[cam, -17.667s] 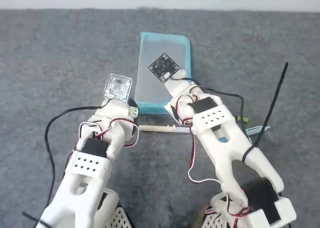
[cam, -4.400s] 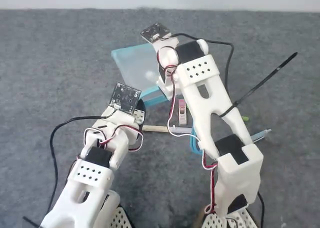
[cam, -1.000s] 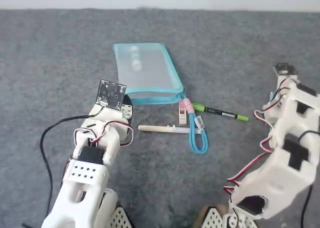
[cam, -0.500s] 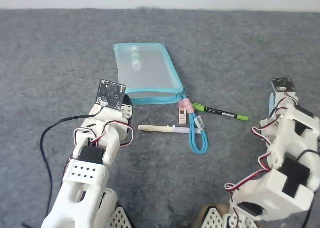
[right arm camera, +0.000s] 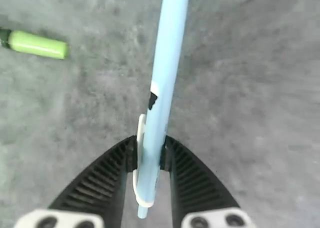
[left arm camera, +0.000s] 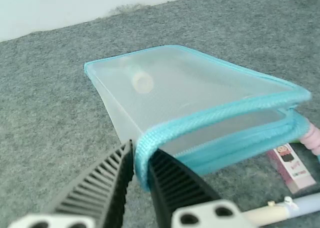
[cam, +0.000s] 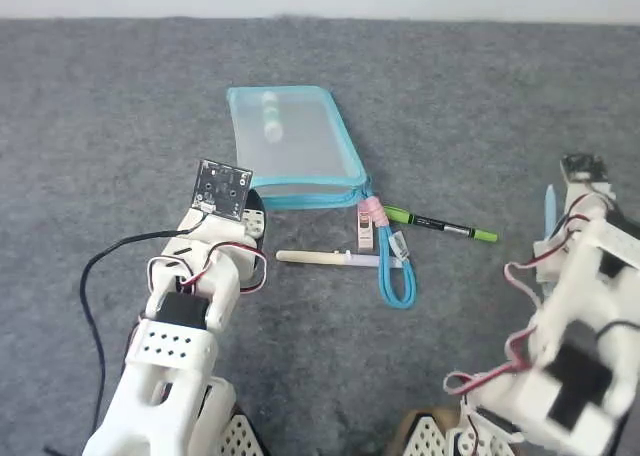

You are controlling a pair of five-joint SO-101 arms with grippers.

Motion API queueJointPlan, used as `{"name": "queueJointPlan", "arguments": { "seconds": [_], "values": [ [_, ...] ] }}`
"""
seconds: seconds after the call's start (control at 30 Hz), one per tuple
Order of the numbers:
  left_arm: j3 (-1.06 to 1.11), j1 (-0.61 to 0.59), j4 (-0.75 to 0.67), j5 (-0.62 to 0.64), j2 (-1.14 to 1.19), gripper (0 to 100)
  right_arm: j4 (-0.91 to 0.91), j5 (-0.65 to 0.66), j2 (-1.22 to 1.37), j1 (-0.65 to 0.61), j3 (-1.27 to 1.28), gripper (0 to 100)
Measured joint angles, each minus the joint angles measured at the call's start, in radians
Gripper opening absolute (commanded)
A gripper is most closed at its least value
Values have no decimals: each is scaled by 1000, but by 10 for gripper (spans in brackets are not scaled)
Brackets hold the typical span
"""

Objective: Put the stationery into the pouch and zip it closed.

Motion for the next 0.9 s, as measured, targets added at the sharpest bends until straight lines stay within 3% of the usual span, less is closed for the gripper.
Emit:
{"name": "queueJointPlan", "arguments": {
  "seconds": [0.23,0.57,0.9],
  "values": [
    [0,0,0,0,0,12,146,38,-321,-74,69,7],
    [0,0,0,0,0,12,411,43,-608,-407,75,7],
    [0,0,0,0,0,12,523,28,-649,-694,75,7]
  ]
}}
